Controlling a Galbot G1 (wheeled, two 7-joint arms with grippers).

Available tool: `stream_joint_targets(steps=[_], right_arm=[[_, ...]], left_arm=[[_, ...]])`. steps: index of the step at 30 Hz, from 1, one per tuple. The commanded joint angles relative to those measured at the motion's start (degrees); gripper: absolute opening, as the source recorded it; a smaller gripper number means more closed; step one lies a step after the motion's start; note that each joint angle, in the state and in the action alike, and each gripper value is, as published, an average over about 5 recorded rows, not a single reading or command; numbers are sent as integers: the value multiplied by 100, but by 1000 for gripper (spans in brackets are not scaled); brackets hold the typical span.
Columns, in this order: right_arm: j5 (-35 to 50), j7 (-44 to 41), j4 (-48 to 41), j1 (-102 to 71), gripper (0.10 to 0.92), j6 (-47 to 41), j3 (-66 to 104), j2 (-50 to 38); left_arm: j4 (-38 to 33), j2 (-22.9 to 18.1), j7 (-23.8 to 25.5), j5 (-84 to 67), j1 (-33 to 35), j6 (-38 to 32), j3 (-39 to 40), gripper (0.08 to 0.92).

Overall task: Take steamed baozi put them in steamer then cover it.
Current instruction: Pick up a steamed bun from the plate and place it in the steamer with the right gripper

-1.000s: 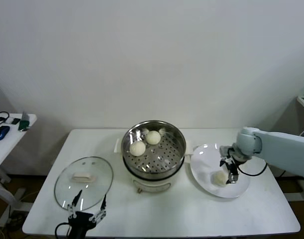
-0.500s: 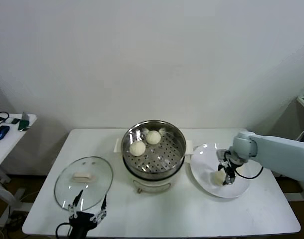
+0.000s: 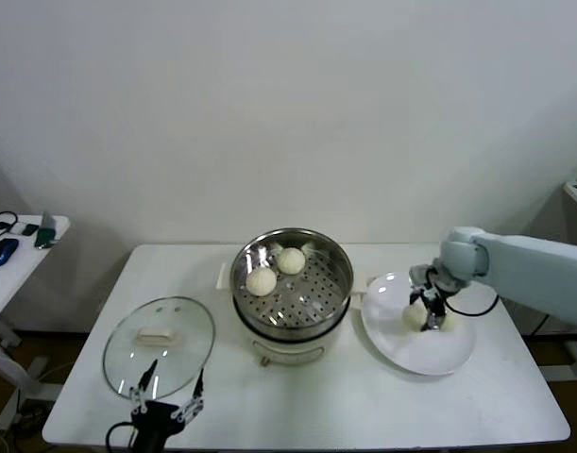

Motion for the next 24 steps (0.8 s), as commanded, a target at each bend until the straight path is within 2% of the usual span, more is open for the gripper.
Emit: stream_joint_targets(steps=[1,5,8,13,17,24], right_arm=[[147,-457,399,2030,696,1132,-792,340],[256,-510,670,2991,696,2153,-899,809],[153,-385,1135,3379,696,2519,-800,1127],[-320,-205,1890,3283,696,2604,-404,1604],[-1071,122,2158,2499,698,2566,-59,1987],[-2134,581,1776,1321,697,2565,-14,2658]], left_arm=[[0,4,-2,5,0,-1,2,823],[-6,25,-8,30,29,-19,4,823],[-7,25,-11,62,38,-34,23,823],[-60,-12,-7,116,49,-44,82,823],[-100,-19,-5,127,46,-42,92,823],[-152,-27,1,123,43,-35,91,823]])
